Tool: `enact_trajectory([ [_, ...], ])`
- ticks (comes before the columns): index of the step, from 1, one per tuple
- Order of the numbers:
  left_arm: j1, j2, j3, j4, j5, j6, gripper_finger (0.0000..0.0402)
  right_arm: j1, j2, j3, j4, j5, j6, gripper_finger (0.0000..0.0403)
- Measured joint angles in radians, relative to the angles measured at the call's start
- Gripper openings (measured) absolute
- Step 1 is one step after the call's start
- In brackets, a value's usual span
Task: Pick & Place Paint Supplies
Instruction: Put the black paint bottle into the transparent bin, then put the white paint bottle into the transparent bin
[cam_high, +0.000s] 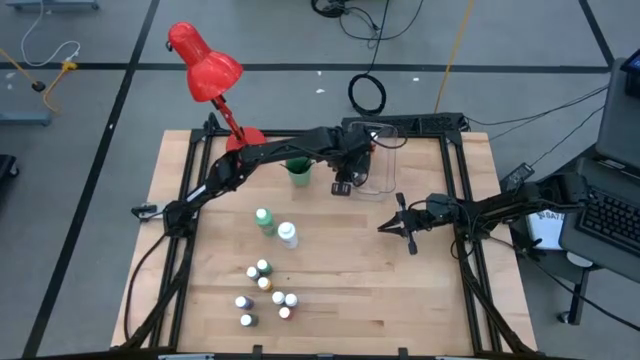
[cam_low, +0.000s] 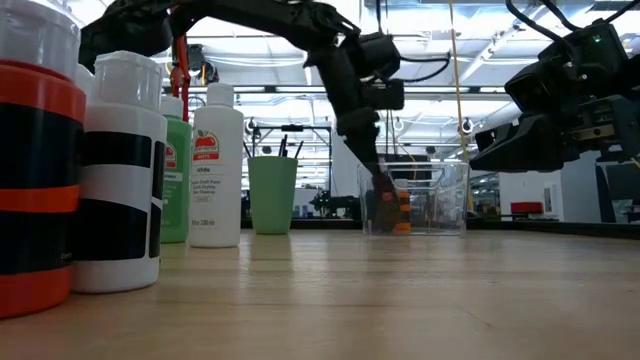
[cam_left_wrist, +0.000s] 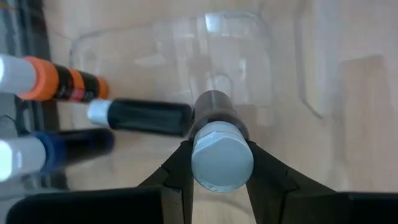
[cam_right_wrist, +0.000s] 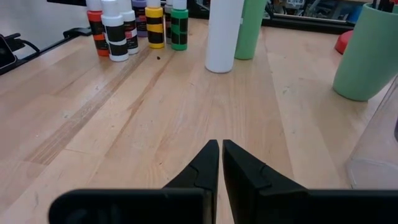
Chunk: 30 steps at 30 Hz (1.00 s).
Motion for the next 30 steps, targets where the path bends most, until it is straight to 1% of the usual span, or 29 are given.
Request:
enact_trajectory([
  [12, 0.009, 0.036, 0.0, 0.002, -0.012, 0.017, 0.0099, 0.0, 0.0, 0.0, -0.006, 0.0, 0.0, 0.0016],
  [14, 0.008, 0.036, 0.0, 0.007, -0.014, 0.012, 0.011, 0.0, 0.0, 0.0, -0.007, 0.0, 0.0, 0.0016],
  [18, 0.006, 0.038, 0.0, 0.018, -0.024, 0.001, 0.0156, 0.0, 0.0, 0.0, -0.006, 0.0, 0.002, 0.0016],
  [20, 0.006, 0.038, 0.0, 0.018, -0.033, 0.001, 0.0172, 0.0, 0.0, 0.0, -0.006, 0.0, 0.002, 0.0016],
  [23, 0.007, 0.04, 0.0, 0.027, -0.044, 0.001, 0.0181, 0.0, 0.0, 0.0, -0.006, 0.0, 0.002, 0.0016],
  [30, 0.006, 0.035, 0.008, 0.042, -0.045, -0.002, 0.0184, 0.0, 0.0, 0.0, -0.005, 0.0, 0.002, 0.0016],
])
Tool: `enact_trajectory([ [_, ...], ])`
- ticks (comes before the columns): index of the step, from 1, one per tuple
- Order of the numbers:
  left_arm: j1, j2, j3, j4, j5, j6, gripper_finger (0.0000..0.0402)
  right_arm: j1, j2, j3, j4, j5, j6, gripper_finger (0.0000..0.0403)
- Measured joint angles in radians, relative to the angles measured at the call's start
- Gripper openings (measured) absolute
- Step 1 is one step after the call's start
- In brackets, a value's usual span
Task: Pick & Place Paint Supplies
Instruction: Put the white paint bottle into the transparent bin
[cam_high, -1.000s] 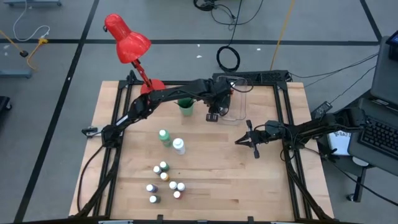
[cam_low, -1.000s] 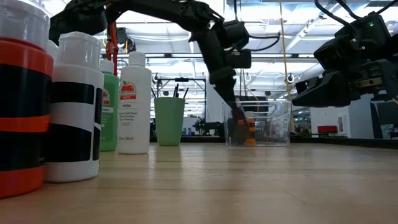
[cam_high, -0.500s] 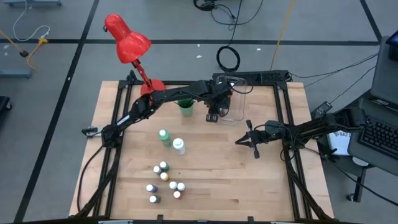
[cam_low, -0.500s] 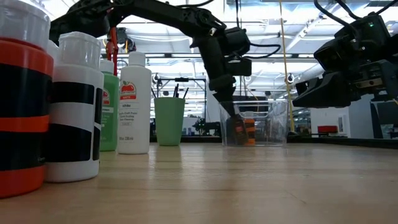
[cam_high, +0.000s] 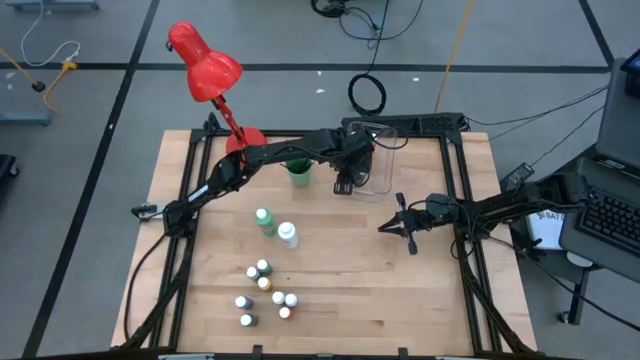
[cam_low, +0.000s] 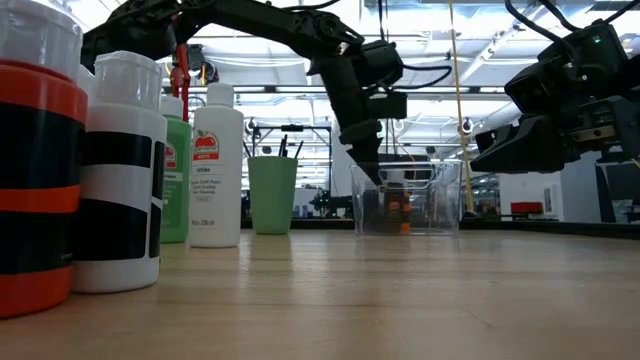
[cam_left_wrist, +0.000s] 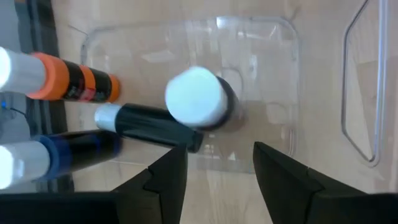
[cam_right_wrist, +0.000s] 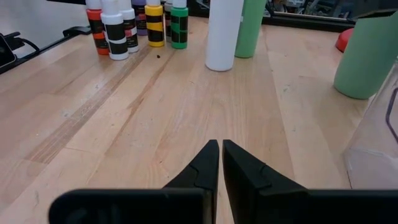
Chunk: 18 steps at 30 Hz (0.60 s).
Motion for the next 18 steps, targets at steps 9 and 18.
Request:
enact_trajectory([
  [9, -0.006, -0.03, 0.0, -0.071, -0.079, -0.006, 0.0186, 0.0, 0.0, 0.0, -0.001, 0.0, 0.001, 0.0016],
  [18, -0.213, -0.381, 0.002, -0.568, -0.307, -0.266, 0.0186, 0.0, 0.0, 0.0, -0.004, 0.0, 0.0, 0.0016],
])
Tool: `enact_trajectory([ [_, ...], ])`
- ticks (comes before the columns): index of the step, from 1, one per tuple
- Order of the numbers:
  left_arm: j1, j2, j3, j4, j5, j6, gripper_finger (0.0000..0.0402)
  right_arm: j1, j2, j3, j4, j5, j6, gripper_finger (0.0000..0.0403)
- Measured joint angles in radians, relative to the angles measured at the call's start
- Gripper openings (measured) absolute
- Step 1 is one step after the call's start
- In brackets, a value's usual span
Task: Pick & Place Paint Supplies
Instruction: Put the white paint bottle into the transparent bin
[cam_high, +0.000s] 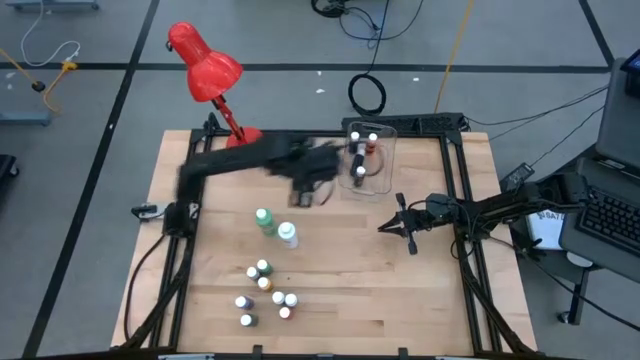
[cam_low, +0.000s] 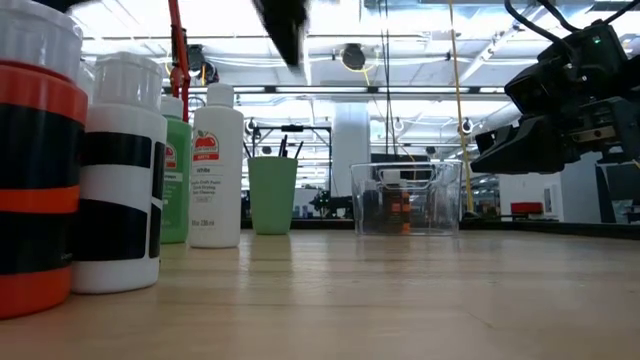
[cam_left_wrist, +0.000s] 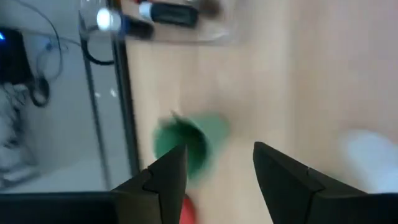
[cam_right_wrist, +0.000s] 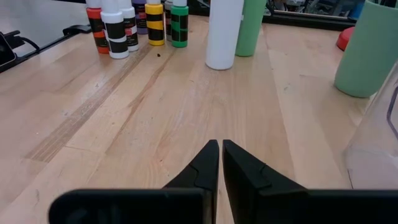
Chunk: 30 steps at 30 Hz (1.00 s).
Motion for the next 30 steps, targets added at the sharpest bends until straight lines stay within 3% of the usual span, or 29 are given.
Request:
enact_trajectory([
  [3, -0.117, -0.181, -0.026, 0.001, 0.041, -0.194, 0.0177, 0.0, 0.0, 0.0, 0.001, 0.0, 0.001, 0.0016],
  [6, -0.256, -0.382, -0.079, -0.002, 0.043, -0.318, 0.0142, 0.0, 0.0, 0.0, 0.009, 0.0, 0.001, 0.0016],
  [9, -0.445, -0.586, -0.2, 0.006, -0.148, -0.512, 0.0083, 0.001, 0.0, 0.0, 0.009, 0.0, 0.016, 0.0016],
  [12, -0.674, -0.783, -0.427, 0.034, -0.395, -0.729, 0.0017, 0.002, 0.0, 0.0, 0.011, 0.0, 0.024, 0.0016],
  [15, -0.874, -0.96, -0.692, 0.121, -0.555, -0.921, 0.0011, 0.002, 0.0, 0.0, 0.029, 0.001, 0.019, 0.0016],
  [17, -0.949, -1.041, -0.854, 0.199, -0.645, -0.989, 0.0005, 0.002, 0.0, 0.0, 0.048, 0.001, 0.018, 0.0016],
  [24, -0.989, -1.21, -1.374, 0.541, -0.835, -0.847, 0.0002, 0.002, 0.0, 0.0, 0.117, 0.0, 0.037, 0.0016],
  [30, -0.96, -1.436, -1.677, 0.954, -0.723, -0.572, 0.0001, 0.002, 0.0, 0.0, 0.151, 0.0, 0.05, 0.0016],
])
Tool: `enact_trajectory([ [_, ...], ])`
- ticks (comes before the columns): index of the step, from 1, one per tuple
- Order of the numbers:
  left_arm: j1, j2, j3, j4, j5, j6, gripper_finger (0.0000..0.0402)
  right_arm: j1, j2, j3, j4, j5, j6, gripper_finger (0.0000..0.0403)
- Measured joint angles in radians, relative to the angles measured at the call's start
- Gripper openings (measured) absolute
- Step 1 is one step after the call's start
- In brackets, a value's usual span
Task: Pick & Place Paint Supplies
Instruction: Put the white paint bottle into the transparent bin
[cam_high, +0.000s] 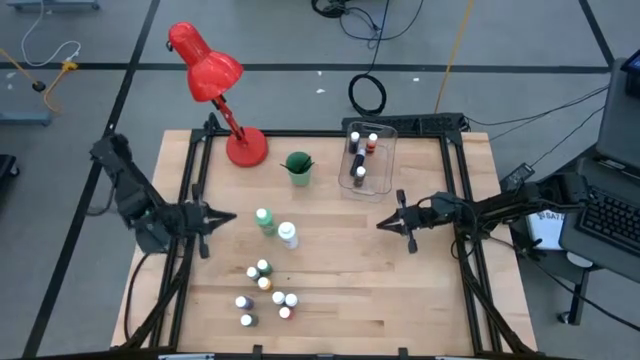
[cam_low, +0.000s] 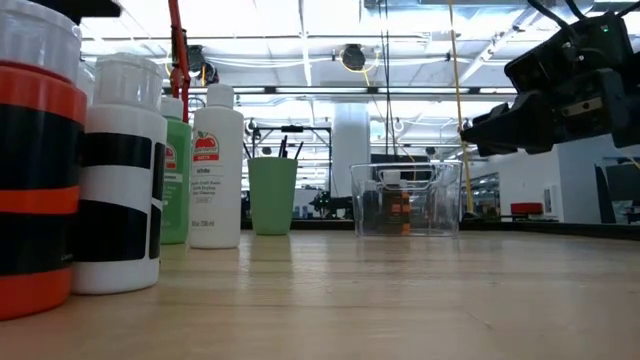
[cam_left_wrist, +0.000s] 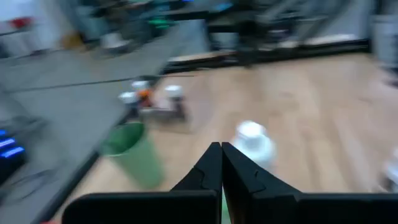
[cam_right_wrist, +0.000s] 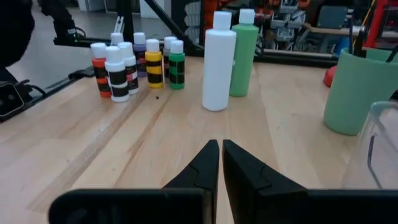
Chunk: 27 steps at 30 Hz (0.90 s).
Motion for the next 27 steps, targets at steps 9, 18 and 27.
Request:
enact_trajectory([
  [9, 0.25, -0.232, -0.281, 0.637, 0.512, 0.622, 0.0001, 0.0, 0.0, 0.0, 0.059, 0.0, -0.012, 0.0015],
  [18, 0.454, -0.242, -0.362, 0.559, 0.621, 0.542, 0.0002, 0.021, 0.0, 0.0, 0.048, -0.001, 0.002, 0.0015],
  [27, 0.53, -0.119, -0.391, 0.571, 0.941, 0.56, 0.0001, 0.037, 0.036, 0.018, 0.049, -0.003, 0.003, 0.0015],
])
